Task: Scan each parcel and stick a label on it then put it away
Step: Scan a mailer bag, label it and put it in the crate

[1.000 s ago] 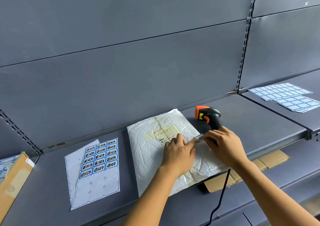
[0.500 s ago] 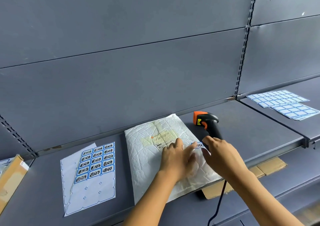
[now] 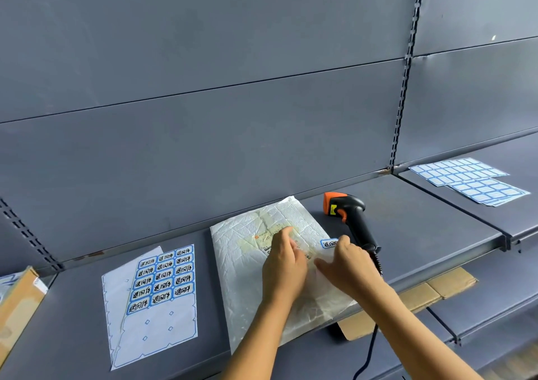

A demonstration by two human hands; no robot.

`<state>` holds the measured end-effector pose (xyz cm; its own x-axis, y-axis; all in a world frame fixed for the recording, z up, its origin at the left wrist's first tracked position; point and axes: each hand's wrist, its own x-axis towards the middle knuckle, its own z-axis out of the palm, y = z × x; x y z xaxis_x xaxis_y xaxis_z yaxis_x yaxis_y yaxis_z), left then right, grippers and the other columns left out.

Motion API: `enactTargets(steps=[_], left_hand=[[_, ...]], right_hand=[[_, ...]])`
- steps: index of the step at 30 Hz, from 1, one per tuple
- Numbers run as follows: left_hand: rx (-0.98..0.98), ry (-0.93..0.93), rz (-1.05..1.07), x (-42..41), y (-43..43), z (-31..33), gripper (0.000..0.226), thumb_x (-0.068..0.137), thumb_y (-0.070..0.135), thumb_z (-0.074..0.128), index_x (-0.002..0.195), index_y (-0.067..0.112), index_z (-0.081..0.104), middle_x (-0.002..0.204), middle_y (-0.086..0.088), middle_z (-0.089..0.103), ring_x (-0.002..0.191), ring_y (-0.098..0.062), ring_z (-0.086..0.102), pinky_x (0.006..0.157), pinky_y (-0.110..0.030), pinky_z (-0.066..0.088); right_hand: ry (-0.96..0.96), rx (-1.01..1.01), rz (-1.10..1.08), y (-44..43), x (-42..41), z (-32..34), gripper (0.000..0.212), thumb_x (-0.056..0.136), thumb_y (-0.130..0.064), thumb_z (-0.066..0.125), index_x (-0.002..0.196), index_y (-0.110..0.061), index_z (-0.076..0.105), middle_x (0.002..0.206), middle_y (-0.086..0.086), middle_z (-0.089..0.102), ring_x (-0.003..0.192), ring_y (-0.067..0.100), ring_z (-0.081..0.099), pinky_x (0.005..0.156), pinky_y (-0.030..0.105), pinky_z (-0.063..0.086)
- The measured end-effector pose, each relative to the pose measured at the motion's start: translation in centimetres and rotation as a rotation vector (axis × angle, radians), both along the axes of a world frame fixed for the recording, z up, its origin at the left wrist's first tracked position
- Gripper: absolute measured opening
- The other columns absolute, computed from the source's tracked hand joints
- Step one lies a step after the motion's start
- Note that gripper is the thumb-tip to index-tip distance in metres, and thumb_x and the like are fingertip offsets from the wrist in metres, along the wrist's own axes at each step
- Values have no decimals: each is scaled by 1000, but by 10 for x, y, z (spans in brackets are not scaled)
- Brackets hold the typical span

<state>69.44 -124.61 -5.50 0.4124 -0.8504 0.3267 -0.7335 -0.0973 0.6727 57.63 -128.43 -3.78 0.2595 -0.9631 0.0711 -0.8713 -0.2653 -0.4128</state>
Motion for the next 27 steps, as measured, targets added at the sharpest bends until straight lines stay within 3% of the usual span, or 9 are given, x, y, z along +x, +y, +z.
enactTargets(steps=[3,6,9,12,16,19,24,27], left_hand=[[-100,233,92,4,2,2,32,93,8,43,123,17,50,113,0,58,96,-16,56,67,-16,38],[-196,457,189,11,6,5,25,92,4,44,112,17,53,94,5,58,78,-11,56,57,-9,39],[-277,581,242,15,6,6,23,90,0,47,101,19,53,86,7,55,73,-9,55,57,-9,39],[-320,669,264,17,5,4,23,89,0,47,97,20,54,83,2,56,70,-18,57,63,-26,45],[-352,723,268,20,4,2,29,87,0,45,90,28,52,82,-2,58,67,-24,55,66,-39,48],[-356,726,251,20,5,3,28,87,0,46,92,26,53,83,-2,58,68,-25,55,67,-41,48],[-356,746,218,21,7,2,27,85,4,47,88,30,53,83,-1,58,67,-23,54,67,-40,48],[-375,792,176,21,10,3,21,73,19,43,88,28,55,82,0,58,64,-19,52,60,-33,45]], right_hand=[[-234,221,-33,-10,-5,15,42,76,-40,70,89,-8,46,73,0,51,62,14,51,45,20,33],[-394,372,-55,-16,-8,19,35,71,-33,77,74,-10,50,58,-2,45,49,11,43,43,20,31],[-452,436,-44,-16,-10,20,33,72,-29,78,65,-11,51,53,0,44,46,12,42,43,21,30],[-525,520,-39,-21,-14,20,30,72,-27,79,67,-7,57,55,4,50,46,15,47,46,22,35],[-668,629,-79,-30,-22,17,35,74,-30,78,65,-6,54,51,5,35,43,17,30,52,28,26],[-678,649,-77,-32,-21,14,28,78,-24,74,72,-5,54,49,3,34,44,16,28,49,26,24],[-666,645,-84,-28,-18,17,13,78,-4,72,72,-1,62,69,17,60,53,24,58,49,26,51],[-724,695,-81,-29,-23,19,13,80,-6,72,73,-2,61,64,15,54,44,19,52,45,22,47]])
